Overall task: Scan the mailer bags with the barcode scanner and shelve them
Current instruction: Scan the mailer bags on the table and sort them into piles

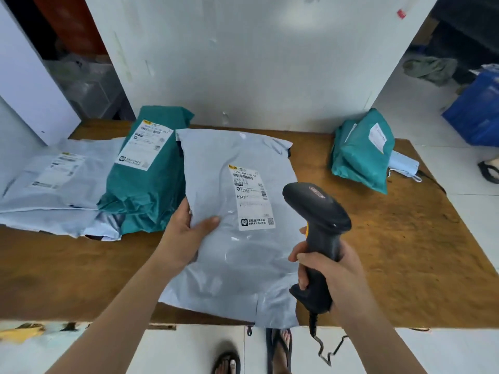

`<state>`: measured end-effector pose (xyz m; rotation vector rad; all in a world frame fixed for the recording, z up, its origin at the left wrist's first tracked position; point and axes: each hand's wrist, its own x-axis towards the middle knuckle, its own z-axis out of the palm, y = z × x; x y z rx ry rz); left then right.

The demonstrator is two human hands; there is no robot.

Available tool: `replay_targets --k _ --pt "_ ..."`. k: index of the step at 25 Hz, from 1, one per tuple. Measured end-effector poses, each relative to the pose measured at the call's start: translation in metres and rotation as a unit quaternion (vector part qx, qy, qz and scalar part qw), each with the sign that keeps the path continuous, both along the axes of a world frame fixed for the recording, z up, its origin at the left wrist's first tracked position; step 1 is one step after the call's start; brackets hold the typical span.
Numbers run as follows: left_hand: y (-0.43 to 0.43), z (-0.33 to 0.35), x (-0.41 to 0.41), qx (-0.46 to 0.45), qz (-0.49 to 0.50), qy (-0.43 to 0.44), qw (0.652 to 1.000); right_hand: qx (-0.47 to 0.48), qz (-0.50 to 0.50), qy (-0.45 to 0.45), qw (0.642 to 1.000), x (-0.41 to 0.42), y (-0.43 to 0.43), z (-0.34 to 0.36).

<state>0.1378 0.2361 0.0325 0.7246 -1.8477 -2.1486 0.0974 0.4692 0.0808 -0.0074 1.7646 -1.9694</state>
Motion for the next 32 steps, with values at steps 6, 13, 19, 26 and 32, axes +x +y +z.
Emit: replay_targets --k 6,13,19,26,32 --pt "0.014 -0.047 0.044 -0.083 -0.072 -0.184 0.977 0.042 0.006 -0.064 0.997 0.044 -0.01 -0.005" --pt "0.034 -0.068 0.046 -0.064 0.03 -0.16 0.985 0.109 0.025 -0.112 0.987 0.06 -0.014 -0.016" --pt "0.037 -0.072 0.045 -0.044 0.041 -0.142 0.988 0.122 0.034 -0.109 0.986 0.058 -0.011 -0.013" --pt "0.036 -0.074 0.044 -0.053 0.041 -0.147 0.987 0.116 0.051 -0.099 0.987 0.059 -0.006 -0.016" --pt "0.014 -0.085 0.042 -0.251 0.114 -0.177 0.945 0.164 -0.024 -0.05 0.985 0.042 0.003 -0.036"
